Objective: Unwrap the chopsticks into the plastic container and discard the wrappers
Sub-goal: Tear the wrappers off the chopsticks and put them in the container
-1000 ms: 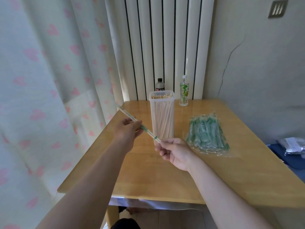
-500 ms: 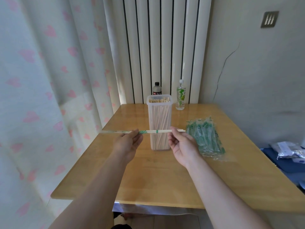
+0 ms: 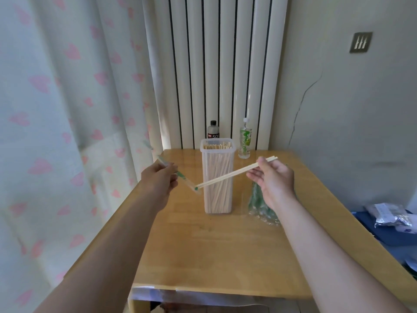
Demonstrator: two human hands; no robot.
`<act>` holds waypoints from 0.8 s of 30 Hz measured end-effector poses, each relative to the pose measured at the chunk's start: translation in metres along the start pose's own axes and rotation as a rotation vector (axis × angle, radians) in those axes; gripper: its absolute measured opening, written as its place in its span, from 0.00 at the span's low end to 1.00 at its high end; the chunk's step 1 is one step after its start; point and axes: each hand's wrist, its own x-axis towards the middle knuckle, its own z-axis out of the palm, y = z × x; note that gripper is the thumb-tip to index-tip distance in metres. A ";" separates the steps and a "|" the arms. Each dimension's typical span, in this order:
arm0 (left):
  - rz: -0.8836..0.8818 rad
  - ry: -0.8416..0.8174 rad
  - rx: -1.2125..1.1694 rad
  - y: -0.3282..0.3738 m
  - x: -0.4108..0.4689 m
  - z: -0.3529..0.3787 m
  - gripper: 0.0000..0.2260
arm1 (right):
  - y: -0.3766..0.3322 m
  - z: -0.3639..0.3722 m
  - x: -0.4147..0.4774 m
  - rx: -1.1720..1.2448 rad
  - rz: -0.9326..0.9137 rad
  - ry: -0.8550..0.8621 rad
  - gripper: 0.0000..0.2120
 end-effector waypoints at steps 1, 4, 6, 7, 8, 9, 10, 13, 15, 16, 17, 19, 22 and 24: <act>0.029 -0.026 0.039 0.003 0.000 0.005 0.05 | -0.009 0.004 0.003 0.008 -0.030 -0.003 0.05; 0.085 -0.063 0.061 0.011 0.000 0.013 0.06 | -0.042 0.017 0.014 0.027 -0.134 0.009 0.06; 0.083 -0.092 0.024 0.015 0.002 0.015 0.05 | -0.065 0.027 0.022 0.015 -0.216 0.027 0.07; 0.078 -0.117 0.019 0.016 0.003 0.015 0.04 | -0.076 0.033 0.027 -0.006 -0.259 0.038 0.08; 0.075 -0.146 0.028 0.016 0.004 0.015 0.04 | -0.086 0.039 0.032 -0.032 -0.304 0.051 0.08; 0.072 -0.170 0.046 0.015 0.005 0.015 0.05 | -0.094 0.044 0.038 -0.067 -0.349 0.064 0.09; 0.069 -0.186 0.064 0.013 0.006 0.015 0.06 | -0.101 0.050 0.044 -0.110 -0.393 0.070 0.10; 0.046 -0.198 0.085 0.007 0.009 0.014 0.08 | -0.107 0.067 0.056 -0.320 -0.520 0.028 0.10; 0.027 -0.197 0.089 0.002 0.009 0.015 0.08 | -0.103 0.078 0.060 -0.512 -0.585 -0.031 0.09; 0.022 -0.196 0.101 -0.001 0.010 0.015 0.08 | -0.099 0.083 0.061 -0.610 -0.610 -0.065 0.09; 0.018 -0.195 0.115 -0.005 0.011 0.014 0.09 | -0.095 0.088 0.061 -0.707 -0.630 -0.101 0.10; 0.014 -0.211 0.147 -0.015 0.013 0.013 0.10 | -0.085 0.096 0.063 -0.863 -0.656 -0.170 0.09; -0.006 -0.225 0.199 -0.029 0.019 0.009 0.08 | -0.070 0.105 0.063 -1.016 -0.671 -0.263 0.07; -0.020 -0.230 0.216 -0.037 0.021 0.007 0.07 | -0.060 0.109 0.064 -1.069 -0.656 -0.334 0.06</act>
